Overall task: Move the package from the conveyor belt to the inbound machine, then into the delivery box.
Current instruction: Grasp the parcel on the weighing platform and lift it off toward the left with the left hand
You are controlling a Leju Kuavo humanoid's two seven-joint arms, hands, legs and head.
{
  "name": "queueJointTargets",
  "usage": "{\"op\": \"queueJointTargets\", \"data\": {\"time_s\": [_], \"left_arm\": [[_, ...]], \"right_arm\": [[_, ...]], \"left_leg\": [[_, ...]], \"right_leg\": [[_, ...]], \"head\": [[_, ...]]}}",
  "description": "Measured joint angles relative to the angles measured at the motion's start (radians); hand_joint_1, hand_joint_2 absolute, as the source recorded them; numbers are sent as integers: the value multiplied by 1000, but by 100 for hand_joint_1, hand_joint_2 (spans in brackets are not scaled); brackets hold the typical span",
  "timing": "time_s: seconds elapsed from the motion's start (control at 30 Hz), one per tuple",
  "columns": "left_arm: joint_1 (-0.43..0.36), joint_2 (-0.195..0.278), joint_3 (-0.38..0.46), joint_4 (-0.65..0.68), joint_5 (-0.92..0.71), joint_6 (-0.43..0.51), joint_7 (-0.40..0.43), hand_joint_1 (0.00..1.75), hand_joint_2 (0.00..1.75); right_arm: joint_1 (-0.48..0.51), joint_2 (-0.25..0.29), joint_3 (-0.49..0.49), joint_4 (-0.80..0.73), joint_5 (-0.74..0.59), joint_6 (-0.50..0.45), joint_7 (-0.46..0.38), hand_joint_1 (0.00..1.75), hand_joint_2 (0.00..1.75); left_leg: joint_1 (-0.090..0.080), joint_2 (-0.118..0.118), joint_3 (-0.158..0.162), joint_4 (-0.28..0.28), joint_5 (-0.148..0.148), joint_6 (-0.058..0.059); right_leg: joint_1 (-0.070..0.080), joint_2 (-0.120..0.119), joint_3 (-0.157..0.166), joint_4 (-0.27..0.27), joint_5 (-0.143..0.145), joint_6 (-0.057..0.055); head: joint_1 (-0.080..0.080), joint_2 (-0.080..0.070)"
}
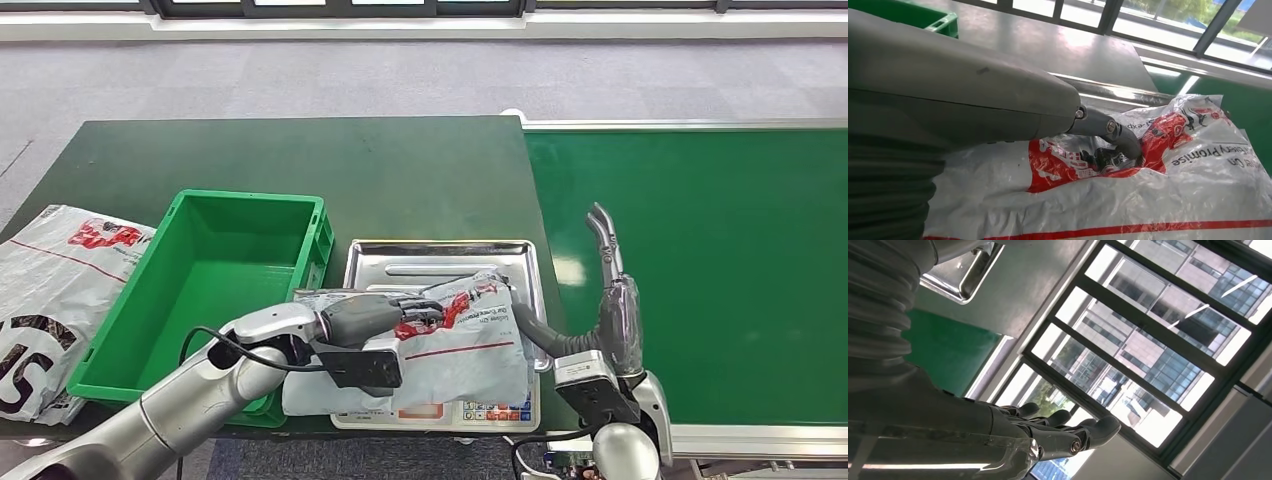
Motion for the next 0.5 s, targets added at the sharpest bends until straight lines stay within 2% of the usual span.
{"op": "queueJointTargets", "data": {"time_s": [0.23,0.37,0.5], "left_arm": [[1,-19,0,31,0,-29,-10,0,175],[-2,-39,-1,76,6,-47,-21,175,175],[-10,-67,-13,133,-2,-28,-42,175,175]], "right_arm": [[-2,-1,0,0,2,-7,7,0,175],[-11,-1,0,0,3,-7,12,0,175],[-23,-1,0,1,5,-7,18,0,175]], "left_leg": [[0,0,0,0,0,0],[0,0,0,0,0,0],[0,-1,0,0,0,0]], "right_leg": [[0,0,0,0,0,0],[0,0,0,0,0,0],[0,-1,1,0,0,0]], "head": [[0,0],[0,0],[0,0]]}}
